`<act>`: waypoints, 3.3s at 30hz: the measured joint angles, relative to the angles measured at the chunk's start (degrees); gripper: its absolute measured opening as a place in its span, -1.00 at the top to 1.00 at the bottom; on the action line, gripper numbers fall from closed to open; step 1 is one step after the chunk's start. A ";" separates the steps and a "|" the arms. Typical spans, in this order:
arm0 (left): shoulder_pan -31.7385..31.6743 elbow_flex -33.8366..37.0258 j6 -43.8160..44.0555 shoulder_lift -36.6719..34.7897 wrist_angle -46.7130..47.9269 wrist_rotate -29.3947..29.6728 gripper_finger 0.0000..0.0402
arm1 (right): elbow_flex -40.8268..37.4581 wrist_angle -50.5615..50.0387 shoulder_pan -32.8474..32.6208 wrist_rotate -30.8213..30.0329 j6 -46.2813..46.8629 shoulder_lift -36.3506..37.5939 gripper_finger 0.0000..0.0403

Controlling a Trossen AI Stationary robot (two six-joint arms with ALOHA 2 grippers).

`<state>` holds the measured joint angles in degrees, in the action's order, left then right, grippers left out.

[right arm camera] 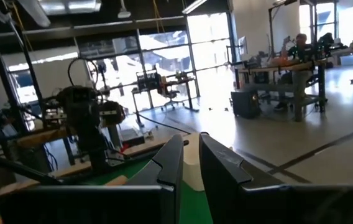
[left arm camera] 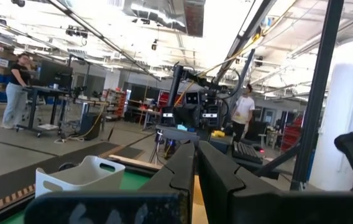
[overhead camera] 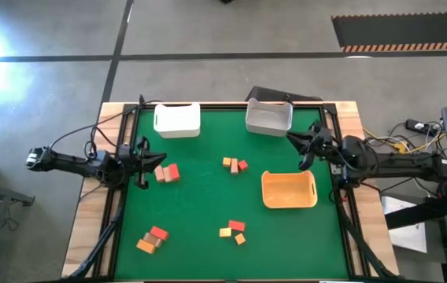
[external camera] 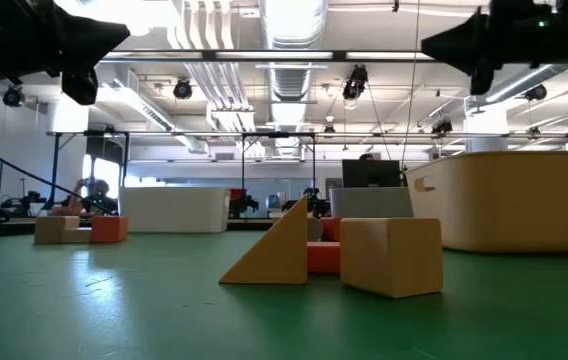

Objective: Sort & place blocks by color
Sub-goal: Put the yellow block into the gray bin

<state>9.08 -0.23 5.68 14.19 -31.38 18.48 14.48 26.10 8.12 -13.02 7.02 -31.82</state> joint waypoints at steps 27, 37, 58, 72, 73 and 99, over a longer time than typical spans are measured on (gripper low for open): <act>-0.02 0.00 -0.03 1.83 -1.29 2.24 0.98 | 26.44 -1.87 -5.77 2.98 -8.62 -44.13 0.79; -0.02 0.00 -0.19 1.32 -1.59 3.64 0.98 | 40.52 -16.79 -5.73 2.95 -6.64 -54.98 0.73; -0.02 0.00 -9.12 1.69 -2.59 3.68 0.98 | 63.98 -46.93 -1.81 2.43 -6.12 -75.21 -0.37; -0.01 0.00 -9.10 1.94 -2.64 3.67 0.98 | 63.50 -49.71 -0.96 2.97 -5.52 -77.19 -0.33; -0.02 0.00 -9.10 1.99 -2.64 3.67 0.98 | 63.45 -49.81 -0.96 2.97 -5.52 -77.65 -0.32; 0.00 0.00 -9.12 2.21 -2.66 4.08 0.98 | 63.67 -48.16 -0.97 3.09 -4.66 -80.58 0.41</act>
<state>9.08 -0.23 -3.44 16.40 -34.04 22.56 78.15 -22.06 7.15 -9.92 2.36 -112.40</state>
